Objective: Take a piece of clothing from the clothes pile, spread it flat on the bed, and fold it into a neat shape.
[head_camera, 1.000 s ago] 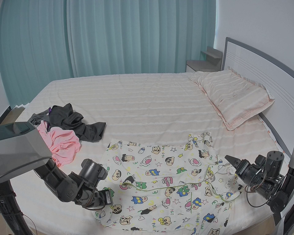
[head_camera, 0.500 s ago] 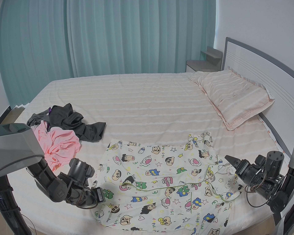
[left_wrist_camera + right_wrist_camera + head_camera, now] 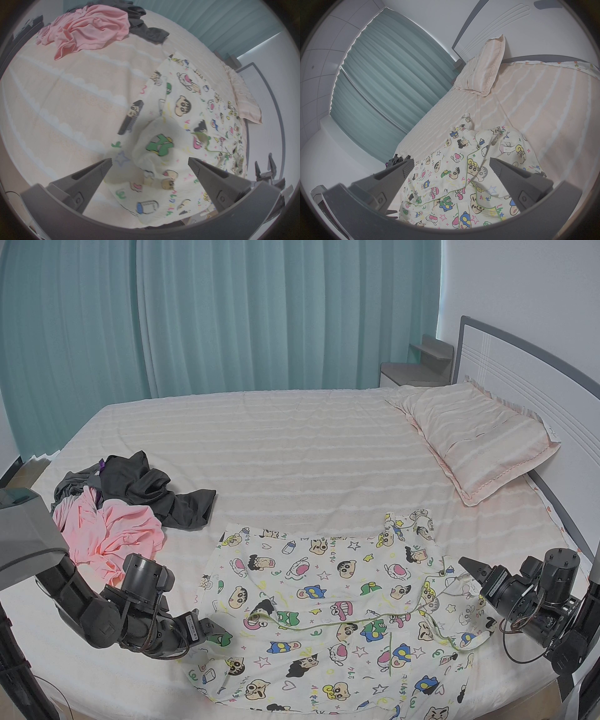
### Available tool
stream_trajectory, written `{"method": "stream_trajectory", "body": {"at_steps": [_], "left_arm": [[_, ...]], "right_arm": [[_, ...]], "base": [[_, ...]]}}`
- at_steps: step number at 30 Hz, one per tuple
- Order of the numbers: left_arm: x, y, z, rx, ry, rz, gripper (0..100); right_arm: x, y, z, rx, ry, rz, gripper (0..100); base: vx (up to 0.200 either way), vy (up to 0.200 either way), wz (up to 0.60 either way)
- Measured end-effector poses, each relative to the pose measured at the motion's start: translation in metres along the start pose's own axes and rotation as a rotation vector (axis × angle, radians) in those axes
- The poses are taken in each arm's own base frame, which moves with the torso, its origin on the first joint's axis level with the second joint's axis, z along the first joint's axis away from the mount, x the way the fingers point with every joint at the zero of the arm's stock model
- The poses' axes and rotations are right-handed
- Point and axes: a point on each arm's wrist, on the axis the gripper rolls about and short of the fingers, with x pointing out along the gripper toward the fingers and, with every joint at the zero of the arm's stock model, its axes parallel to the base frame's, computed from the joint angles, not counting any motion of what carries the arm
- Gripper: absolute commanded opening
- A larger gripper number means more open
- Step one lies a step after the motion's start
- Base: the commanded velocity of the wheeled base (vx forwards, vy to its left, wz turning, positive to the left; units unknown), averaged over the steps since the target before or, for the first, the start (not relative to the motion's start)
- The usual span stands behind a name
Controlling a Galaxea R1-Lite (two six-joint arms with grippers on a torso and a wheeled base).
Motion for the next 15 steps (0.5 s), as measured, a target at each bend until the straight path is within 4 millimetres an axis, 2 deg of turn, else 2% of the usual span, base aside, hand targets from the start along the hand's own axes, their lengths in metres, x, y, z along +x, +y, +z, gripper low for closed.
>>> {"method": "stream_trajectory", "body": {"at_steps": [5, 6, 8, 15], "left_arm": [[-0.008, -0.016, -0.012, 0.060, 0.006, -0.049, 100], [-0.011, -0.028, -0.021, 0.110, 0.002, -0.062, 100], [-0.011, -0.034, -0.026, 0.139, -0.011, -0.058, 100], [0.005, -0.058, -0.043, 0.241, -0.052, 0.004, 100]], "right_arm": [[0.000, 0.000, 0.000, 0.000, 0.001, 0.001, 100], [0.000, 0.000, 0.000, 0.000, 0.000, 0.001, 100], [0.000, 0.000, 0.000, 0.000, 0.000, 0.001, 100], [0.000, 0.000, 0.000, 0.000, -0.001, 0.001, 100]], "base": [[0.000, 0.000, 0.00], [0.000, 0.000, 0.00], [0.000, 0.000, 0.00], [0.000, 0.000, 0.00]]}}
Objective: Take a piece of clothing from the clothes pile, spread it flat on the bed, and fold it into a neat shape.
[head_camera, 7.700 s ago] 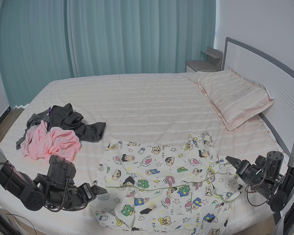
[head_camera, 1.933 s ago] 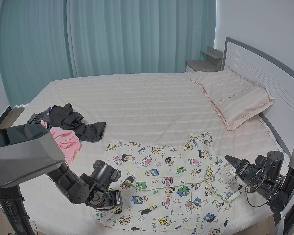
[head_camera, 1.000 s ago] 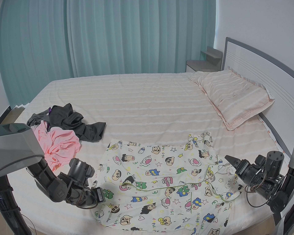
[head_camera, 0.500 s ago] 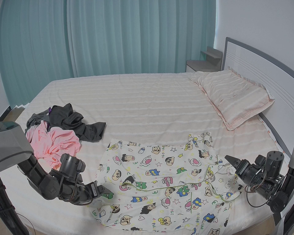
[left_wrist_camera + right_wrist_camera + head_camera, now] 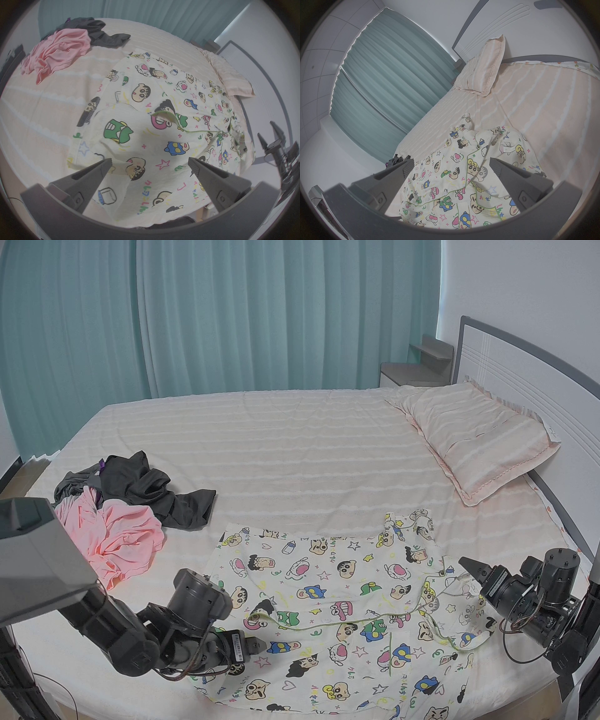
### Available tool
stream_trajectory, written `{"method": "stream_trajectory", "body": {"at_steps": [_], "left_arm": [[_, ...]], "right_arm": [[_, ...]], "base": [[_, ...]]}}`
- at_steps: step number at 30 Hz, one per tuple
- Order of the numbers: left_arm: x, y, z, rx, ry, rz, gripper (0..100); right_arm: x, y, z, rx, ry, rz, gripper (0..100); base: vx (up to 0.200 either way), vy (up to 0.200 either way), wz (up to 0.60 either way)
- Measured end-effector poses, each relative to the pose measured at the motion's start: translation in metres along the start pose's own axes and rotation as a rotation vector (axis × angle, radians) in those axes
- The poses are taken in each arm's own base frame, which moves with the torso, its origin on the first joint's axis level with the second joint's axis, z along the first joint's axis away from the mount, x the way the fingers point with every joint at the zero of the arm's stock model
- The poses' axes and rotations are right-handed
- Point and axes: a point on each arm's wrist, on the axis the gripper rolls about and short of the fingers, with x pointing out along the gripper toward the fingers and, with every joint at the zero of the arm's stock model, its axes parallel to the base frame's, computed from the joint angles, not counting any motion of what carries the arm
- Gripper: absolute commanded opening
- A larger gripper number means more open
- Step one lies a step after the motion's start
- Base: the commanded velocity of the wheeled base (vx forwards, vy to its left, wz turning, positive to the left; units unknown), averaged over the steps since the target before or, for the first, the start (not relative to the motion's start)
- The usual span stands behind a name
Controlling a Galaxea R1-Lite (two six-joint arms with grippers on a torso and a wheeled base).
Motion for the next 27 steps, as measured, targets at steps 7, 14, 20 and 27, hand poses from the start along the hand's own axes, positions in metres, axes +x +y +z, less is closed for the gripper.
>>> {"method": "stream_trajectory", "body": {"at_steps": [7, 14, 20, 27], "left_arm": [[0.011, 0.000, -0.018, 0.158, 0.066, 0.148, 100], [0.004, 0.013, -0.029, 0.193, 0.115, 0.215, 100], [-0.016, 0.031, -0.036, 0.212, 0.164, 0.268, 100], [-0.027, 0.057, -0.031, 0.155, 0.174, 0.321, 100]], "right_arm": [[0.000, 0.000, 0.000, 0.000, 0.000, 0.000, 100], [0.000, 0.000, 0.000, 0.000, 0.000, 0.000, 100], [0.000, 0.000, 0.000, -0.001, 0.000, 0.000, 100], [0.000, 0.001, -0.001, -0.001, 0.003, 0.003, 100]], "base": [[0.000, 0.000, 0.00], [0.000, 0.000, 0.00], [0.000, 0.000, 0.00], [0.000, 0.000, 0.00]]}}
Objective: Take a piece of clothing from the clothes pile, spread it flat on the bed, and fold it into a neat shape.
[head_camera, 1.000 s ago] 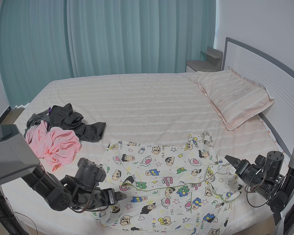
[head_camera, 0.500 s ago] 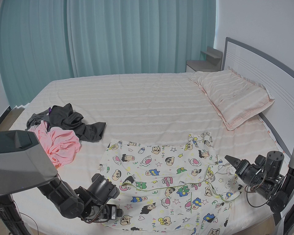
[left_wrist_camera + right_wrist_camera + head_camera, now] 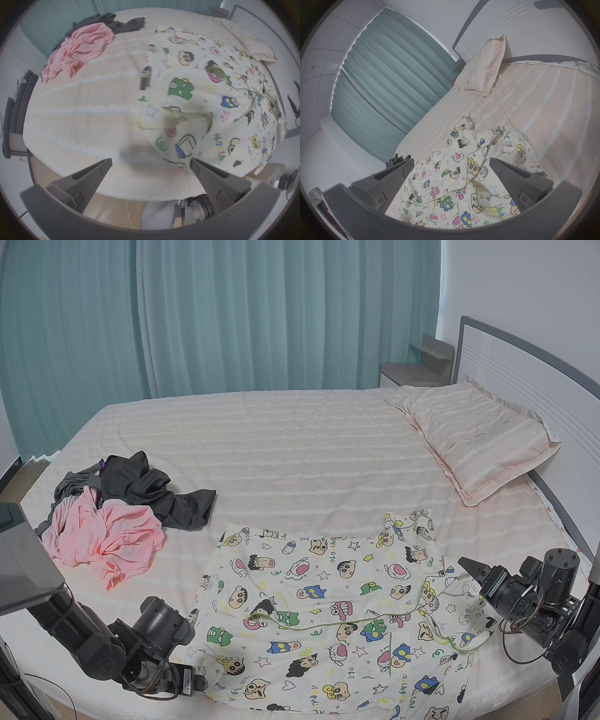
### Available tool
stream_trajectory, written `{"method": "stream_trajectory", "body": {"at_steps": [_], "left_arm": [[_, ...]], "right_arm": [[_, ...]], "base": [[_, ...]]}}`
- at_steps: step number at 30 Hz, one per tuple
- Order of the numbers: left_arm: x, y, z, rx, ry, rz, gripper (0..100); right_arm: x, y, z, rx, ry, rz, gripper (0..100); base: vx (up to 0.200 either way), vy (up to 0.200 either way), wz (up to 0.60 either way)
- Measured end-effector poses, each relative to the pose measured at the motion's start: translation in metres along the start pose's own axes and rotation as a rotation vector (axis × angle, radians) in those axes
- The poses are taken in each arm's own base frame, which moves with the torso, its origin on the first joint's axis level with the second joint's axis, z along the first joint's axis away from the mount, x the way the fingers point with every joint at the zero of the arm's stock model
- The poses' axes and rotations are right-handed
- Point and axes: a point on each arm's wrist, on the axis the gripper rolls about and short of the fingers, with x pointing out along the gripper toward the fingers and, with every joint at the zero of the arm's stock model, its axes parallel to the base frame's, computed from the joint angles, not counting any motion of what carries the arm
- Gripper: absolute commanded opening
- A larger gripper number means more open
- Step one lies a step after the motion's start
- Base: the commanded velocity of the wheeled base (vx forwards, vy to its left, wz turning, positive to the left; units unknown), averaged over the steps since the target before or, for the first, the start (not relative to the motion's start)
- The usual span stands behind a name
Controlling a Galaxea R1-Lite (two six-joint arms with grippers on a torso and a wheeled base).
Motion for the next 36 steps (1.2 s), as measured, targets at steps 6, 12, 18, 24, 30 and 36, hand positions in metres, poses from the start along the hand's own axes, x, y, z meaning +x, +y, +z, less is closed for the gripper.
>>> {"method": "stream_trajectory", "body": {"at_steps": [6, 12, 18, 24, 30, 36], "left_arm": [[0.003, 0.021, 0.003, -0.062, 0.018, 0.046, 100], [0.004, 0.042, -0.010, -0.041, 0.079, 0.131, 100], [-0.003, 0.050, -0.017, -0.059, 0.108, 0.141, 100], [-0.024, 0.046, -0.006, -0.099, 0.041, -0.034, 100], [-0.042, 0.034, 0.014, -0.198, -0.071, -0.175, 100], [-0.037, 0.016, 0.028, -0.203, -0.095, -0.218, 100]], "right_arm": [[0.000, 0.001, -0.001, -0.001, 0.003, 0.004, 100], [0.000, 0.001, -0.001, -0.001, 0.004, 0.005, 100], [0.000, 0.001, -0.001, -0.001, 0.004, 0.005, 100], [0.000, 0.001, -0.001, -0.001, 0.004, 0.006, 100], [0.000, 0.001, -0.001, 0.000, 0.004, 0.005, 100], [0.000, 0.001, -0.001, 0.000, 0.004, 0.005, 100]], "base": [[0.000, 0.000, 0.00], [0.000, 0.000, 0.00], [0.000, 0.000, 0.00], [0.000, 0.000, 0.00], [0.000, 0.000, 0.00], [0.000, 0.000, 0.00]]}}
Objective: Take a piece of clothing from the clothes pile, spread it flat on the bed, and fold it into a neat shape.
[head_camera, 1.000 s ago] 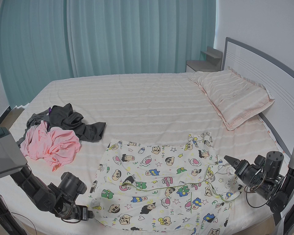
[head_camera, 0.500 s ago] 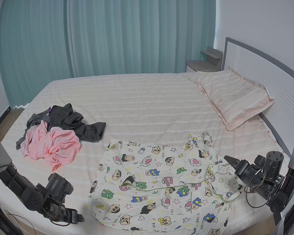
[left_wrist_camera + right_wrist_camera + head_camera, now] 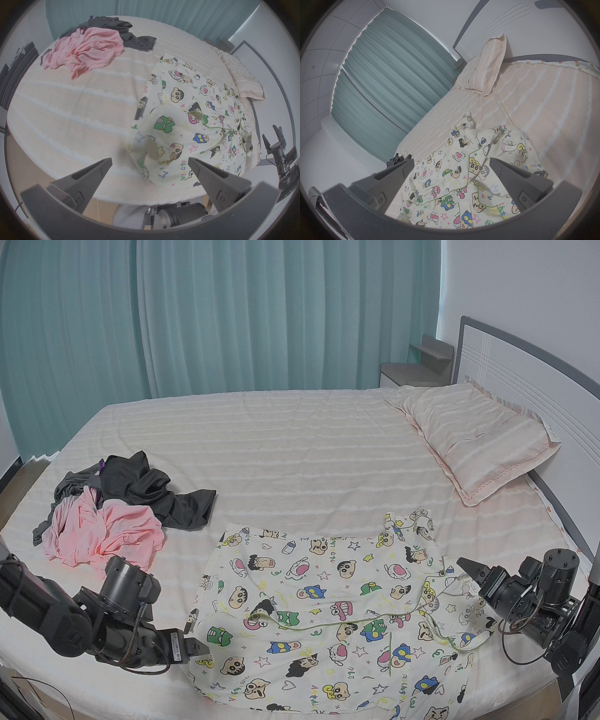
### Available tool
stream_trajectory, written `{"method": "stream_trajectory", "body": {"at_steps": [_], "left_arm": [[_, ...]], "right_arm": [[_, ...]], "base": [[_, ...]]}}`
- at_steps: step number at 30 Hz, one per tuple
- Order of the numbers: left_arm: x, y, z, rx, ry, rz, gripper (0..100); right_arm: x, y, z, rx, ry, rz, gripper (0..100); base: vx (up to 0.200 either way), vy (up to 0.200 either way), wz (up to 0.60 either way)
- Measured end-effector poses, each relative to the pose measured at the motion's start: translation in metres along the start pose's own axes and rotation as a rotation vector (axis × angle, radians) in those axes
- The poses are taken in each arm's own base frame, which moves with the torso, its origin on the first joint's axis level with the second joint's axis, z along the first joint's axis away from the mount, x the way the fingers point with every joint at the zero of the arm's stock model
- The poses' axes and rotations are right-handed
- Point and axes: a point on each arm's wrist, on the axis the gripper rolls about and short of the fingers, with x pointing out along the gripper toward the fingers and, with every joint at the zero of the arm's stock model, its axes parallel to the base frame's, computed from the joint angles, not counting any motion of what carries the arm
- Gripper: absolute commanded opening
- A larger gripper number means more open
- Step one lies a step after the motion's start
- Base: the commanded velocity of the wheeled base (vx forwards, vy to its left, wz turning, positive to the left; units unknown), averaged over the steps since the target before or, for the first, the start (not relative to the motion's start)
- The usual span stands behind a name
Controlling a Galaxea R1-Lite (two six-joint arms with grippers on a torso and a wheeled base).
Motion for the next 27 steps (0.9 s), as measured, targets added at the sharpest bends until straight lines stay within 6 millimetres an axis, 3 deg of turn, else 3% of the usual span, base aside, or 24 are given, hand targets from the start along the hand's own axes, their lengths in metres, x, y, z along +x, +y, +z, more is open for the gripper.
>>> {"method": "stream_trajectory", "body": {"at_steps": [8, 13, 21, 27], "left_arm": [[0.040, -0.022, -0.004, 0.057, 0.015, 0.055, 100], [0.056, -0.021, -0.013, 0.085, 0.062, 0.107, 100], [0.060, 0.001, -0.029, 0.121, 0.125, 0.211, 100], [0.049, 0.020, -0.034, 0.093, 0.135, 0.248, 100]], "right_arm": [[0.000, 0.000, 0.000, -0.001, -0.001, 0.000, 100], [0.000, 0.000, 0.000, -0.001, -0.001, 0.001, 100], [0.000, 0.000, 0.000, -0.001, -0.001, 0.001, 100], [0.000, 0.000, 0.000, -0.001, 0.000, 0.001, 100]], "base": [[0.000, 0.000, 0.00], [0.000, 0.000, 0.00], [0.000, 0.000, 0.00], [0.000, 0.000, 0.00]]}}
